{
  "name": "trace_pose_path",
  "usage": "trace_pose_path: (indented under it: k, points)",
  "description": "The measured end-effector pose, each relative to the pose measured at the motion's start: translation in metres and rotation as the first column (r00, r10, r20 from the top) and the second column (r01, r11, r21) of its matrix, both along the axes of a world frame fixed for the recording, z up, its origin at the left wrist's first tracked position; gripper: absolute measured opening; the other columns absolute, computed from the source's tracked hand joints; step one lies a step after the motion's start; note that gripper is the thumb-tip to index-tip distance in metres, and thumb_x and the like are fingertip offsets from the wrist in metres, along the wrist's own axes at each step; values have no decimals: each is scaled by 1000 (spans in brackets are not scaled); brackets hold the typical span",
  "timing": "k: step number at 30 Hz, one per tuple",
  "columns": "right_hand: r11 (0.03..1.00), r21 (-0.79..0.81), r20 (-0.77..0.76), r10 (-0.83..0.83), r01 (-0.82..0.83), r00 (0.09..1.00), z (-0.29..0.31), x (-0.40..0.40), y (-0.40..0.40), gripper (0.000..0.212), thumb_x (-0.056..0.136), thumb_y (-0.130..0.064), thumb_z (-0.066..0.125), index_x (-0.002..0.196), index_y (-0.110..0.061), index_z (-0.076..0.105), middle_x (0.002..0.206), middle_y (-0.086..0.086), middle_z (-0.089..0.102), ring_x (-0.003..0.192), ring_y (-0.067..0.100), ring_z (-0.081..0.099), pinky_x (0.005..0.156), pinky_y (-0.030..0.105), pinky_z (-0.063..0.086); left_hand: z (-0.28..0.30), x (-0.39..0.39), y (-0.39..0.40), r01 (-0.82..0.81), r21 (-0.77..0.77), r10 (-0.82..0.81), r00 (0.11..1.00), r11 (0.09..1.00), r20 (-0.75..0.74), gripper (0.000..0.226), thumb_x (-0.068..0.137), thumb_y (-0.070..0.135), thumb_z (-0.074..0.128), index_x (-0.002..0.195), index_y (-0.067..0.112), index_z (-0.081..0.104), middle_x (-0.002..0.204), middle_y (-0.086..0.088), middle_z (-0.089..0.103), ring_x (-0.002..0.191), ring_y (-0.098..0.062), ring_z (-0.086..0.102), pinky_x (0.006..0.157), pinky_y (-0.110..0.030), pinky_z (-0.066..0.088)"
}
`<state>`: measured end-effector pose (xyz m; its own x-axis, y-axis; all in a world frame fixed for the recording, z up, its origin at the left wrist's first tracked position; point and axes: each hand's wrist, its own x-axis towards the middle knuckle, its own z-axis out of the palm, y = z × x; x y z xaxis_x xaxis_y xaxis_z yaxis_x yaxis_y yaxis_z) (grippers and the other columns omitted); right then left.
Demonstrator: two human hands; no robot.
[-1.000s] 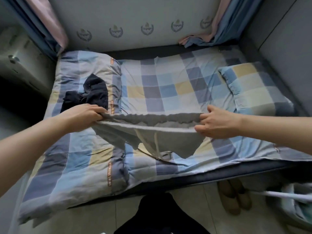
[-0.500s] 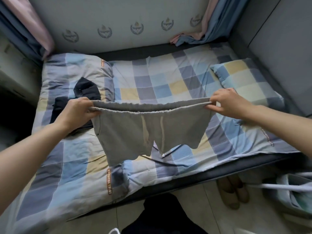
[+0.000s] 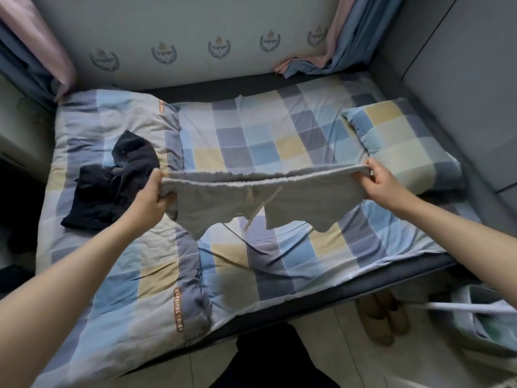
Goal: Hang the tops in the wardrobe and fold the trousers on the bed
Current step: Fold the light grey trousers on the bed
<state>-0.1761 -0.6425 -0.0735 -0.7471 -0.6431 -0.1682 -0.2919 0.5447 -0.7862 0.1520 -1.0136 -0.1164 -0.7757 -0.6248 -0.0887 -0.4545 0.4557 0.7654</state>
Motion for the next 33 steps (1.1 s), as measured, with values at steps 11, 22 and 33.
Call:
trace_pose_path:
  k: [11,22,33]
  points:
    - [966,152,-100,228,-211,969,-32,-10,51,18,91,-1,59,86,-13,47,62,-7,43,52,-4,45,53,10,33,-34,28,55,9,602,-209,942,799,264,36,87,16,70,111,34,51,88,2,72,77,-12,69,59,-29,55]
    - [986,114,-20,122,-119,992,-121,-130,-6,21,86,-17,69,104,-22,58,55,-19,54,51,-4,48,53,12,35,-95,-80,40,-130,275,71,974,953,214,50,89,0,65,131,21,48,85,-9,68,77,-14,61,70,-8,46]
    - [970,222,-2,99,-96,995,-449,-176,-87,43,97,-11,50,58,-23,37,56,-5,38,60,17,40,60,30,25,-426,-150,15,-424,73,364,843,903,395,15,93,10,62,94,-3,69,85,-19,67,76,-20,56,62,-22,42]
